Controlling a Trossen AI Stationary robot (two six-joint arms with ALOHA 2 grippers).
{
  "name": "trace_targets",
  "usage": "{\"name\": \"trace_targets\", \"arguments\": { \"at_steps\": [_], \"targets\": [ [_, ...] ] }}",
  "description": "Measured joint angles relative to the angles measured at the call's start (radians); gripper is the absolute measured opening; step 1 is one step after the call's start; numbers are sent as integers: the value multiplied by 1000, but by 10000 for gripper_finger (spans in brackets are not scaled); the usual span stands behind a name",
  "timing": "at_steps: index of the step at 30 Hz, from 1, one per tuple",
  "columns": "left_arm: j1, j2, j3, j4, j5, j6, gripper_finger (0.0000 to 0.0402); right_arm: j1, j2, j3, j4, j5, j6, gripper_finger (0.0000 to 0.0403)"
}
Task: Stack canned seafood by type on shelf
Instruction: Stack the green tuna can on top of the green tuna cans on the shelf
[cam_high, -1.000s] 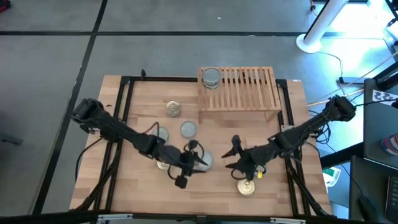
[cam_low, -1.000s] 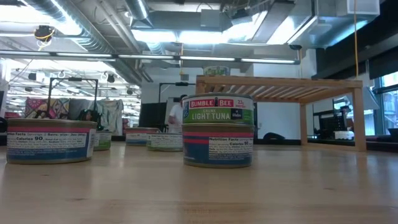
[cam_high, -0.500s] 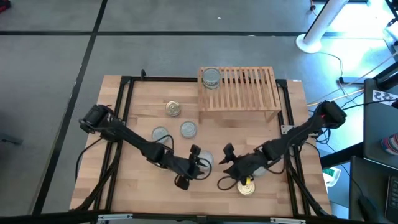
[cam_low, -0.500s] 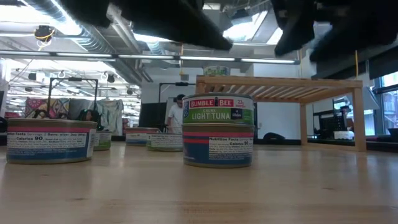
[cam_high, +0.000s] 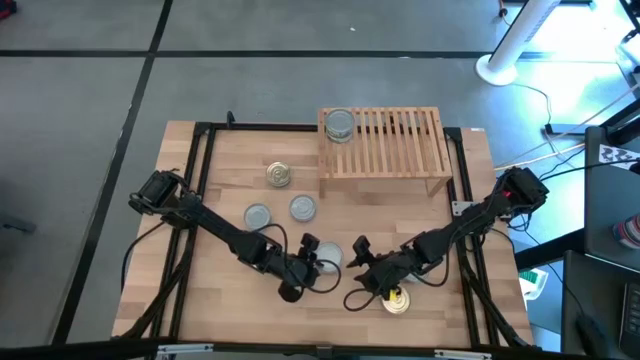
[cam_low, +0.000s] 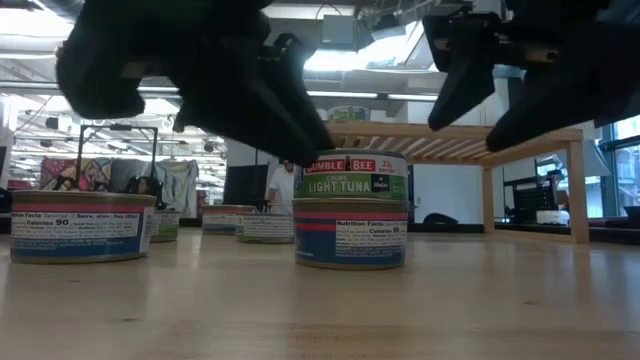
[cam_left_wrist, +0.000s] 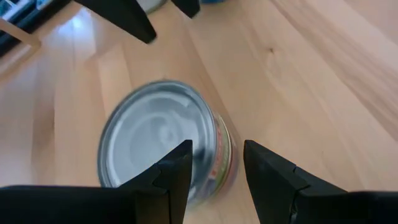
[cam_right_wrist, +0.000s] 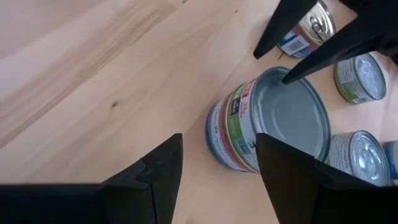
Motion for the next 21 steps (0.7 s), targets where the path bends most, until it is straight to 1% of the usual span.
{"name": "trace_targets", "arguments": {
  "at_steps": [3, 7, 9, 21],
  "targets": [
    [0, 0, 0, -16, -14, 0, 140, 0, 0, 0, 37, 7, 0, 202],
    [0, 0, 0, -24, -23, 2, 140, 0, 0, 0, 39, 12, 0, 202],
    [0, 0, 0, -24, -25, 15, 133, 0, 0, 0, 43, 14, -1, 202],
    [0, -2, 0, -46, -72, 57, 30, 0, 0, 0, 42, 15, -1, 202]
  ]
}}
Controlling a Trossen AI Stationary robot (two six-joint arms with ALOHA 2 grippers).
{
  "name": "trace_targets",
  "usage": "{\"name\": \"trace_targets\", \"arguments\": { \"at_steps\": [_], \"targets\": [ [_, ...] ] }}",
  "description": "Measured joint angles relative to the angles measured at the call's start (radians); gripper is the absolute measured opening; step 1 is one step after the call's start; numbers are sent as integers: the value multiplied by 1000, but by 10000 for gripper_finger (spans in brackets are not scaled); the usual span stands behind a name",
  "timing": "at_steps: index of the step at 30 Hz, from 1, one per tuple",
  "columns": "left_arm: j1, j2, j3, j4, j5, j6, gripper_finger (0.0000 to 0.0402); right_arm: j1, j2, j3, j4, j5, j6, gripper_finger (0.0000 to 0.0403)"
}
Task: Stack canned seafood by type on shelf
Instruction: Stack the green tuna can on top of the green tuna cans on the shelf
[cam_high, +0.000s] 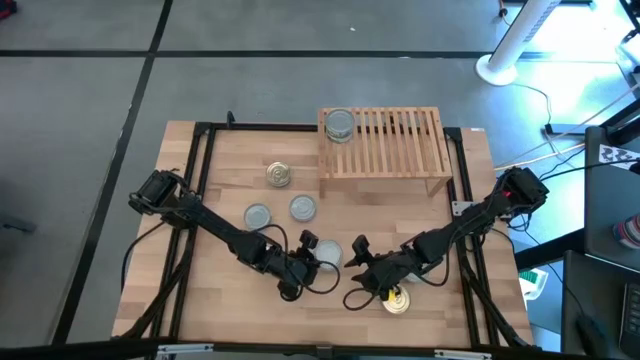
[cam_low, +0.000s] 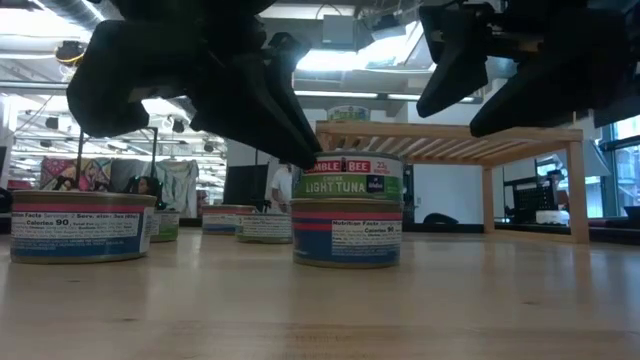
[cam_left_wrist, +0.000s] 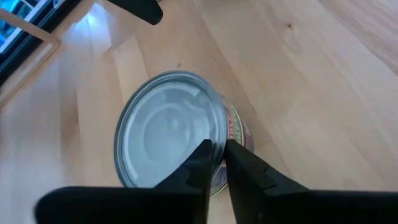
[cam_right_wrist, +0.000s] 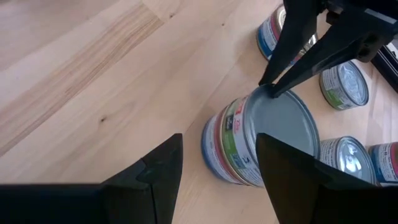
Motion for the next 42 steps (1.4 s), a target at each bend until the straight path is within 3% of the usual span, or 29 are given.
{"name": "trace_targets", "arguments": {
  "at_steps": [5, 22, 33, 39, 42],
  "targets": [
    [1, 0, 0, 0, -10, 23, 4, -1, 0, 0, 0, 1, 0, 202],
    [4, -1, -2, 82, 8, -59, 1, -2, 5, 0, 81, 113, -137, 202],
    [29, -1, -2, 120, 2, -118, 0, 0, 101, 0, 131, 194, -155, 205],
    [39, -1, -2, 122, -1, -122, 0, 0, 109, 0, 161, 212, -120, 240],
    [39, -1, -2, 122, -1, -128, 0, 0, 109, 0, 185, 284, -71, 271]
  ]
}}
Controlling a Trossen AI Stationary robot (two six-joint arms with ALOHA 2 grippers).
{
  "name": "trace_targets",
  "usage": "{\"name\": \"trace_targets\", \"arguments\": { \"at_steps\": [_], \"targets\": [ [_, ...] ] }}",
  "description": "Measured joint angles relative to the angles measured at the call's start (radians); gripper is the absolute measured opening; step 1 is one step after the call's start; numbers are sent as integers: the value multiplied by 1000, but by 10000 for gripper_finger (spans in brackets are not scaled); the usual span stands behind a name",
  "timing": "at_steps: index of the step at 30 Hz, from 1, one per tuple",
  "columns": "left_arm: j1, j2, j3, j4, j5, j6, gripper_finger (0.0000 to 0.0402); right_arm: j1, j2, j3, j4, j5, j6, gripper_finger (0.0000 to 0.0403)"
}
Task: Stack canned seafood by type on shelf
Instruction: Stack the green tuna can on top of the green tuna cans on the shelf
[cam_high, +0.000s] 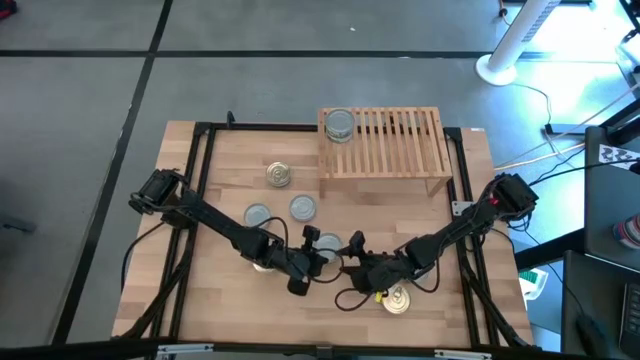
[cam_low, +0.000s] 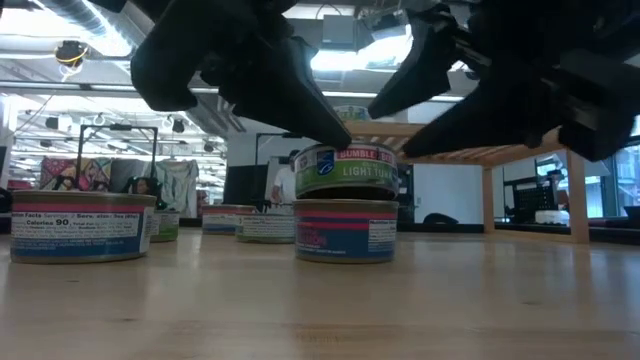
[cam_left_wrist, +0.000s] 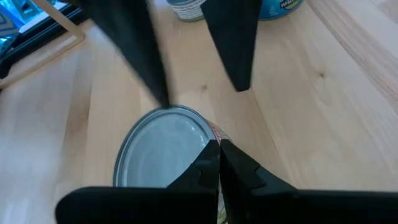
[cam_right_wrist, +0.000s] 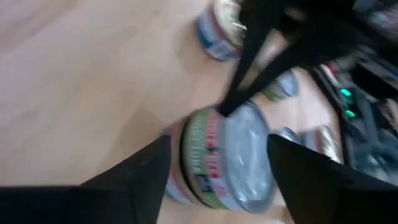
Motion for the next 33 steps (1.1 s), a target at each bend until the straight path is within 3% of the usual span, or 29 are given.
{"name": "trace_targets", "arguments": {
  "at_steps": [3, 9, 33],
  "targets": [
    [0, 0, 0, 4, 0, -7, 0, 0, 0, 0, -5, 40, 3, 299],
    [3, 0, 0, 11, 0, -33, 0, 0, 0, 0, -10, -23, -51, 324],
    [10, -1, 1, 74, 0, -63, 0, -21, 54, 0, -20, 118, -138, 317]
  ]
}}
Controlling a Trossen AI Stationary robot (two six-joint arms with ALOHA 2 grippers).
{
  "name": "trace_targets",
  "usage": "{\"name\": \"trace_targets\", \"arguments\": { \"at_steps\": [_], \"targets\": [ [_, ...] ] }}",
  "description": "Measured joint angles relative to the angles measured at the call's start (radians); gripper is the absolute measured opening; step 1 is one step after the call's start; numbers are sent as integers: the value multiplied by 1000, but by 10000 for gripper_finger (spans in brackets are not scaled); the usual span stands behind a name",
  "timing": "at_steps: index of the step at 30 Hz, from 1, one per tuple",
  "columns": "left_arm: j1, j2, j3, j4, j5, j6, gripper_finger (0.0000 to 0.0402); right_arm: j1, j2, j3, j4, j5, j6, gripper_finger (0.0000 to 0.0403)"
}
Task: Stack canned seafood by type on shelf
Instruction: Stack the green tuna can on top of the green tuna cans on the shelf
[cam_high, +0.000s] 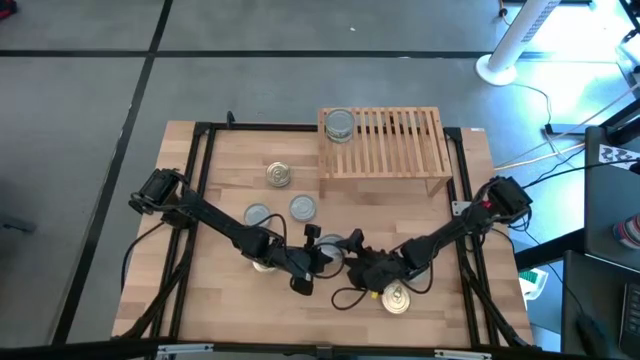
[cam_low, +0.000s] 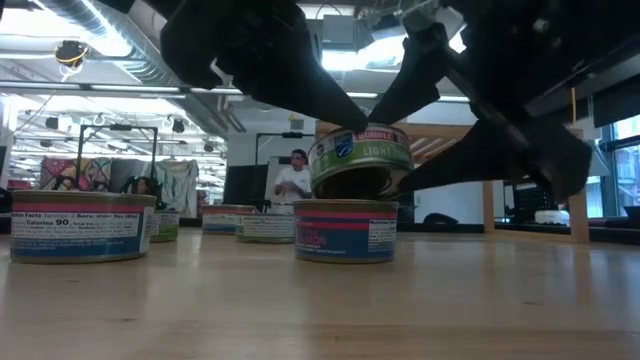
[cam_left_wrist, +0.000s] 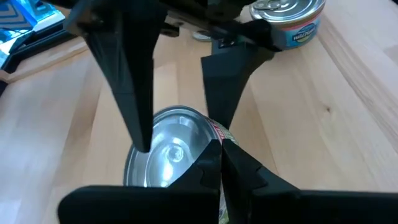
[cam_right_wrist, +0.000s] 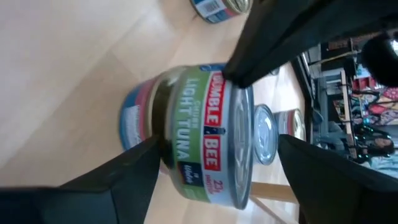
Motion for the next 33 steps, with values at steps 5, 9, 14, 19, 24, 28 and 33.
{"name": "trace_targets", "arguments": {
  "at_steps": [5, 9, 14, 19, 24, 28, 33],
  "targets": [
    [0, 0, 0, 6, -1, 1, 0, -6, 1, 0, -5, -7, 0, 267],
    [0, 0, 0, 18, 5, 1, 0, -5, 1, 0, -5, -19, 0, 212],
    [-1, -3, 0, 16, -2, 0, 1, -4, 1, -1, -10, -15, -2, 145],
    [-1, -3, 0, 18, -2, -18, 16, -4, 1, -1, -5, -16, -2, 139],
    [-1, -13, 0, 18, 6, -104, 62, -5, 1, -1, 4, -20, 4, 146],
    [-3, -58, 1, 13, 9, -122, 109, -6, -4, 1, 13, -17, 5, 149],
    [-9, -148, 1, 1, 3, -61, 138, -6, -27, 52, -15, 50, -13, 143]
  ]
}}
